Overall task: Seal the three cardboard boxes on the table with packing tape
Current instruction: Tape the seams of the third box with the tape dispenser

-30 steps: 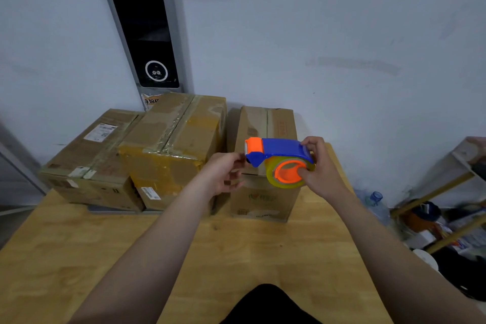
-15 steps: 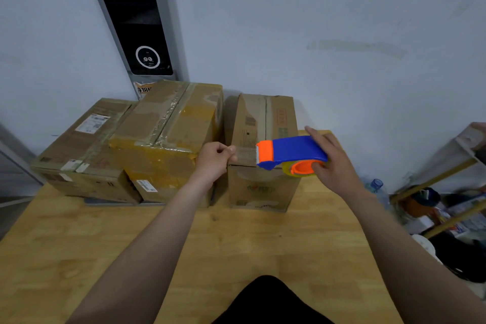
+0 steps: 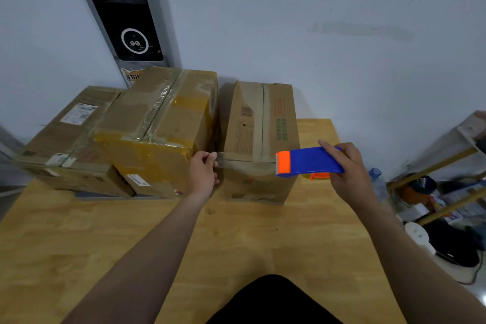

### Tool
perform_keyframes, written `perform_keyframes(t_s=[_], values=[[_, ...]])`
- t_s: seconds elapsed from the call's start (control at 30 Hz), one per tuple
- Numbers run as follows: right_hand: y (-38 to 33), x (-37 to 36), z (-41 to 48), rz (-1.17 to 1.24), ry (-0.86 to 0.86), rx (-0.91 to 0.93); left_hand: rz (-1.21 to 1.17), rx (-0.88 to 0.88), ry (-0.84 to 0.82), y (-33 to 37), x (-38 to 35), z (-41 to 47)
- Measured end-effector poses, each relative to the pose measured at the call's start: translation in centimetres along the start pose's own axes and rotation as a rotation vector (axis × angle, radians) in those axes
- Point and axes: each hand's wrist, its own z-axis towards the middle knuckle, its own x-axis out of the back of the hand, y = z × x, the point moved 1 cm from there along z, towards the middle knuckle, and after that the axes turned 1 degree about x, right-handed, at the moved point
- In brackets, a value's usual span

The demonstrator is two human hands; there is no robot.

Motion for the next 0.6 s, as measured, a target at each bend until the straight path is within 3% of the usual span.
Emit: perform_keyframes(t_s=[0.1, 0.3, 0.6], values=[[-0.1, -0.5, 0.6, -0.02, 0.012, -0.012, 0.102, -0.056, 0.087, -0.5, -0.9, 0.4], [0.0, -1.3, 1.6, -0.02, -0.006, -0.018, 0.08, -0.061, 0.166, -1.9, -2.7, 1.1], [0.8, -2.7, 2.7, -0.063, -0.069, -0.026, 0.071, 0.041, 0.203, -2.7, -5.3, 2.5]])
